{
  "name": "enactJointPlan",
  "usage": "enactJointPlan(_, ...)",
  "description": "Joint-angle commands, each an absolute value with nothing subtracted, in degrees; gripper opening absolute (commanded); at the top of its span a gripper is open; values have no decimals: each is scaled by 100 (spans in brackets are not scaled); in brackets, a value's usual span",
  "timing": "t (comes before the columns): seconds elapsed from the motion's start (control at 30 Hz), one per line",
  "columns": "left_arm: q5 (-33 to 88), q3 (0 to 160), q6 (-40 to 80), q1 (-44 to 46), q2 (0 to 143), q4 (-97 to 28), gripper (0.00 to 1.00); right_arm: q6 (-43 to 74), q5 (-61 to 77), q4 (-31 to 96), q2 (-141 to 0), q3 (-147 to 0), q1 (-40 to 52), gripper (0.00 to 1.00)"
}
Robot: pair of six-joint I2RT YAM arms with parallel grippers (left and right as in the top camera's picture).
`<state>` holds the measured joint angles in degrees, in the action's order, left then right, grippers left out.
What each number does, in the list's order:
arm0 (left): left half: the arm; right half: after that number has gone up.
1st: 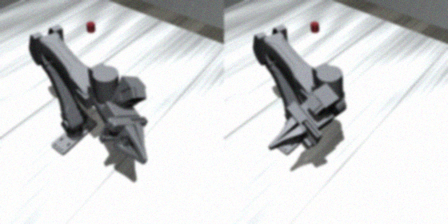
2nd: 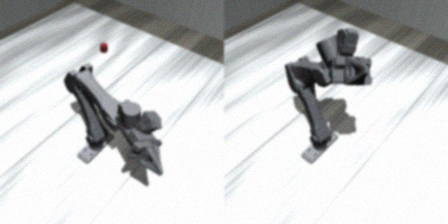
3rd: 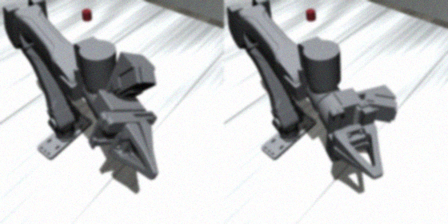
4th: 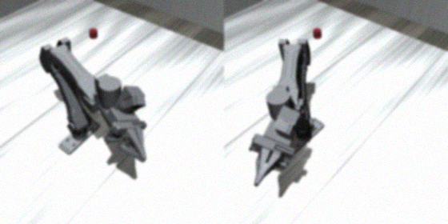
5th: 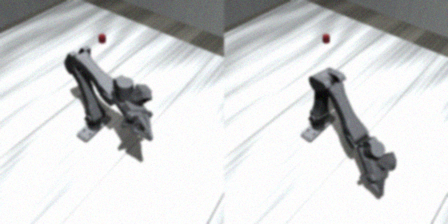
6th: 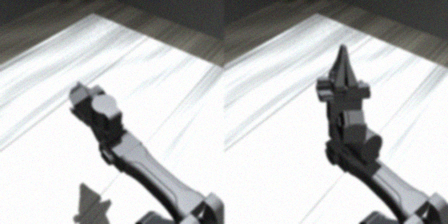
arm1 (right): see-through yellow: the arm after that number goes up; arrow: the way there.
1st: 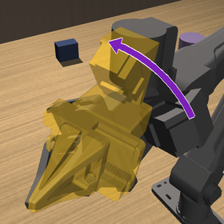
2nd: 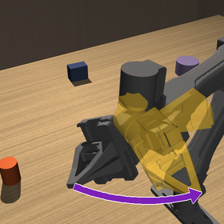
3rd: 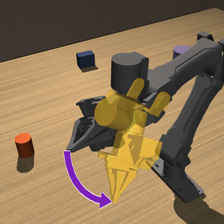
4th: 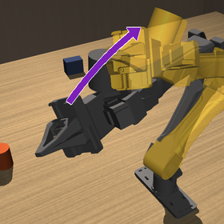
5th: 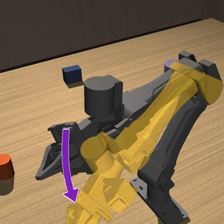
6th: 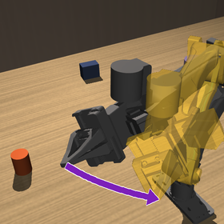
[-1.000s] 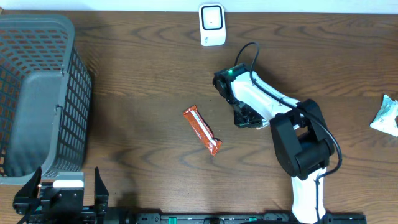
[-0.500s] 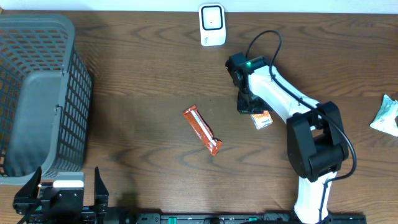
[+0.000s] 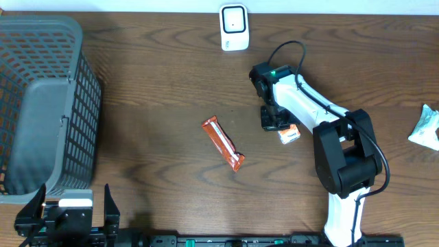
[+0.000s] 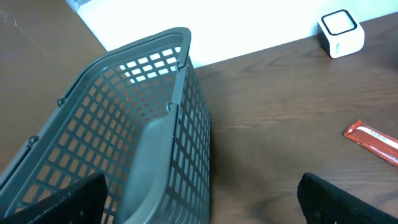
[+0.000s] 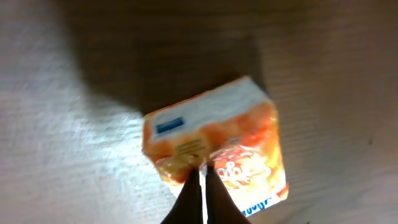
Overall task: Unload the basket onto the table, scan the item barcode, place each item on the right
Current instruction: 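Lower the Kleenex pack onto the table right of the Top bar, then open the right gripper and raise it away from the Kleenex pack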
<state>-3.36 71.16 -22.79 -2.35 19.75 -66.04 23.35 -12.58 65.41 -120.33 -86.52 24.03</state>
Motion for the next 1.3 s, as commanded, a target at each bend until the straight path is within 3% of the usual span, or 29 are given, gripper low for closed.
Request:
enactJointPlan(0.0, -344, 7113, -2329, -207, 1935, -6600, 98, 401, -915, 6652, -12116, -8600, 2523, 1)
enactJointPlan(0.13, -346, 7113, -2329, -207, 1935, -6600, 98, -169, -1160, 6772, -12108, -8606, 2598, 1)
enactJointPlan(0.57, -346, 7113, -2329, -207, 1935, -6600, 98, 1232, -1988, 6355, -11408, -8995, 2316, 2)
enactJointPlan(0.9, -346, 7113, -2329, -207, 1935, -6600, 98, 1323, -1225, 5739, -11511, -8978, 1573, 5)
enactJointPlan(1.27, -346, 7113, -2329, -207, 1935, -6600, 98, 1326, -952, 5439, -11681, -8879, 1461, 10)
